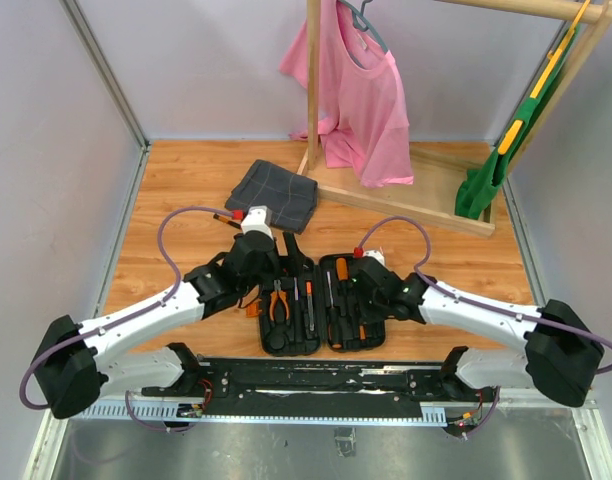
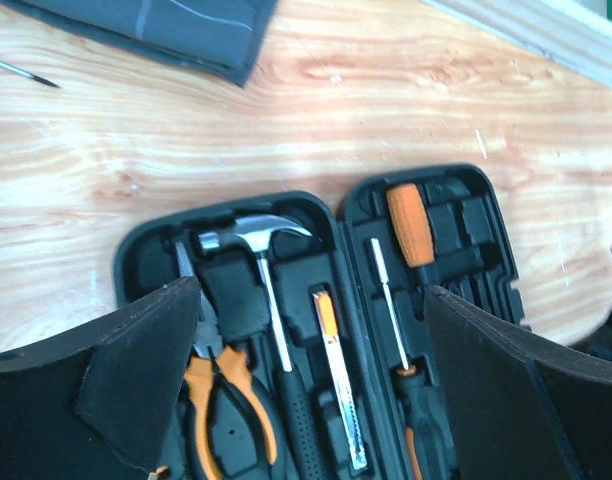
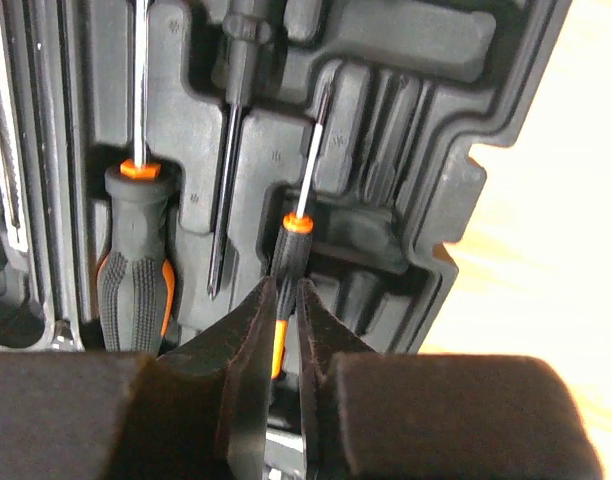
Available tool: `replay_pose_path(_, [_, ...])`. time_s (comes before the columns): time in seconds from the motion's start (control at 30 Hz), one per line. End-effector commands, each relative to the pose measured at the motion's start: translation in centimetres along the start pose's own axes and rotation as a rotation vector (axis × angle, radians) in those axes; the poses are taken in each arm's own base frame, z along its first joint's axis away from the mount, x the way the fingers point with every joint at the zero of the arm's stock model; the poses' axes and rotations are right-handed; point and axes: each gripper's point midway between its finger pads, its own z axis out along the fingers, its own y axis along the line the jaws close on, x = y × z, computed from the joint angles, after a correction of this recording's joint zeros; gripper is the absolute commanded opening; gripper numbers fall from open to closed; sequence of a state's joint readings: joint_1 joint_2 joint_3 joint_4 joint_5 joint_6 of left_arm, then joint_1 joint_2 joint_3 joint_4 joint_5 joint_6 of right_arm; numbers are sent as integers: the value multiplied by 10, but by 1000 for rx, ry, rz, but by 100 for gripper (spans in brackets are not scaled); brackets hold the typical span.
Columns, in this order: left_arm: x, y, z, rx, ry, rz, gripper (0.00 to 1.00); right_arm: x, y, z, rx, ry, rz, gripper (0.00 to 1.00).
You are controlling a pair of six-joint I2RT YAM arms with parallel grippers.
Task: Sort the tools into containers
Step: Place the screwdriver in the storage box, then pick up the screwdriver from the center of the board.
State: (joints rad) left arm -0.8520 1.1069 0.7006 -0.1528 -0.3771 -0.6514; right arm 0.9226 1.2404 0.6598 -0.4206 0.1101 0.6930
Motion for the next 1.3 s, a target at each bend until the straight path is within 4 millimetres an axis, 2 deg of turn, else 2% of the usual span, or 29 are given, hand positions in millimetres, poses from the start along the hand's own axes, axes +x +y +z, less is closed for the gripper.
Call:
replay_pose_path(0.0, [-19, 22, -5, -60, -56, -12, 98, -13, 1, -25, -8, -50, -60, 19])
replay_pose_path(0.07, [-28, 30, -7, -84, -77, -13, 99, -44, 18, -43, -64, -146, -70, 26])
replay_pose_path(0.13, [-36, 38, -11, -111, -99, -16, 99, -65, 27, -57, -91, -222, -71, 31])
replay_pose_path(0.2, [-45, 48, -14, -147, -120, -23, 99, -79, 30, -68, -106, -279, -68, 34])
replay_pose_path(0.27, [-53, 59, -16, -188, -136, -35, 99, -84, 31, -72, -114, -311, -70, 35])
replay_pose_path(0.4, [-66, 88, -15, -279, -158, -78, 99, -74, 24, -68, -106, -302, -57, 37])
replay_pose_path(0.67, [-75, 161, 7, -563, -159, -228, 94, -40, 6, -54, -110, -272, 20, 37])
replay_pose_path(0.77, [-76, 175, 22, -598, -137, -253, 91, -33, 3, -53, -119, -270, 36, 37])
replay_pose_path(1.0, [-75, 201, 60, -663, -83, -282, 83, -30, -1, -55, -120, -287, 41, 37])
replay_pose_path(1.27, [-75, 215, 94, -684, -37, -269, 68, -28, -4, -53, -114, -283, 40, 37])
